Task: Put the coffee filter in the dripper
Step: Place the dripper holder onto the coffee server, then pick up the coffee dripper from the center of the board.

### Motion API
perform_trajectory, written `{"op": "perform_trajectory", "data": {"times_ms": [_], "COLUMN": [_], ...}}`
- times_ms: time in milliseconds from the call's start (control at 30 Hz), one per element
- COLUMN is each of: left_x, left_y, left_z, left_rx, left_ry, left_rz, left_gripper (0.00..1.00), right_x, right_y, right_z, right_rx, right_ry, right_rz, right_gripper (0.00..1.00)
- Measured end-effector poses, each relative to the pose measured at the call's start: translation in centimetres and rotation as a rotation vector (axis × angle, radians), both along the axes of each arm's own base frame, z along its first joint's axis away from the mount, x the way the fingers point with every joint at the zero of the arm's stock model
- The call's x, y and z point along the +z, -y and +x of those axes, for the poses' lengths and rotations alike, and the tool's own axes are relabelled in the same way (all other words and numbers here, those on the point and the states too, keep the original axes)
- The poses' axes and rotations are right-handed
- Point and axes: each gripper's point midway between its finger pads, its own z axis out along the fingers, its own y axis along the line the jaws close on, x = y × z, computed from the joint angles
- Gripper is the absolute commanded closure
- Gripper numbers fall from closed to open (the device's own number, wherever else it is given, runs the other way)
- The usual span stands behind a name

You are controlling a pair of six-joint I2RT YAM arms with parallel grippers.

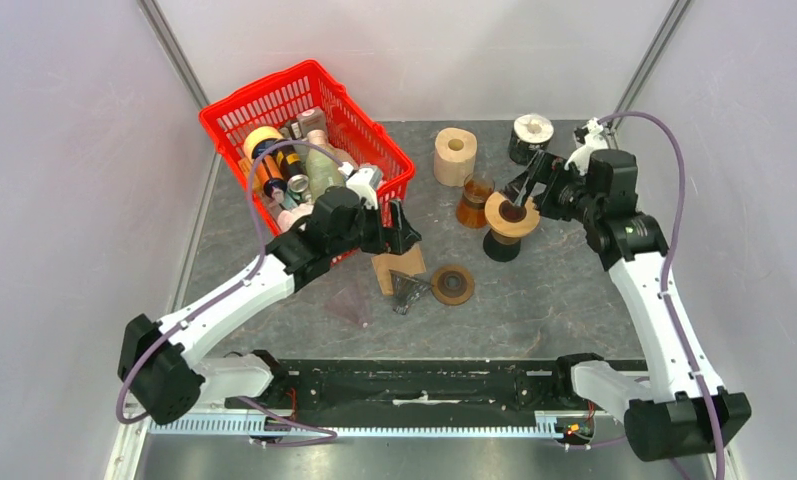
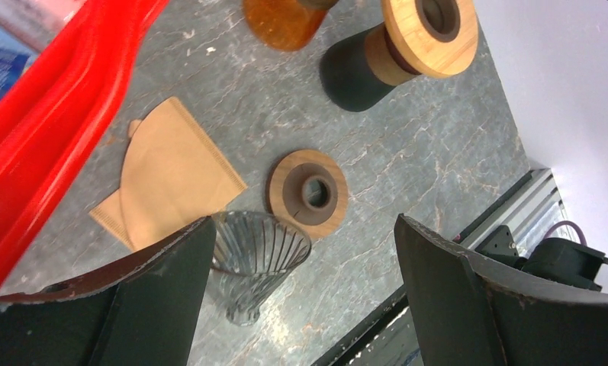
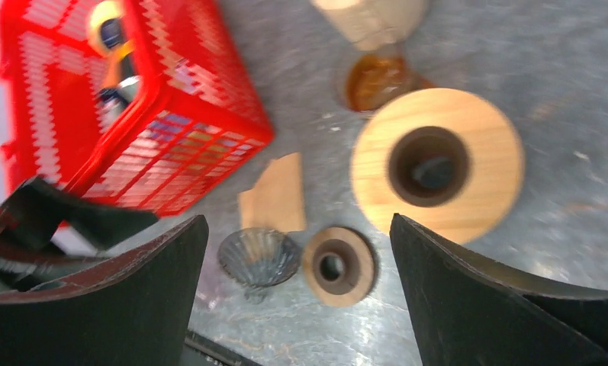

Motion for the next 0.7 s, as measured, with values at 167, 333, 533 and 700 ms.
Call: {"op": "perform_trajectory", "data": {"times_ms": [167,333,533,700], "left_x": [-0.2,-1.1,-1.9,-2.6], "left_y": [-2.2,-3.5,-4.9,-6.0], "left_z": [-1.3,-2.5,-3.3,-3.9], "left_rx": [0.049,0.067,0.098,0.122], "left_ry": [0.007,0.004,0.012,0.015], "left_rz": [0.006,0.01,0.018,0.029], "left_gripper": [0.06,0.06,0.05,0.05], "right_x": [0.0,-1.9,-5.8,-11.4], "right_y": [-4.5,-9.3,-15.1,-17.7], "right_z": [-1.8,-3.9,-7.1,-7.9], "right_rx": [0.297,0.596,0.909,1.082], "right_ry": [0.113,0.131,0.192,0.141], "right_rz": [0.109,0.075,-0.127,-0.258], "right_gripper": [0.03,0.03,0.05,0.1]}}
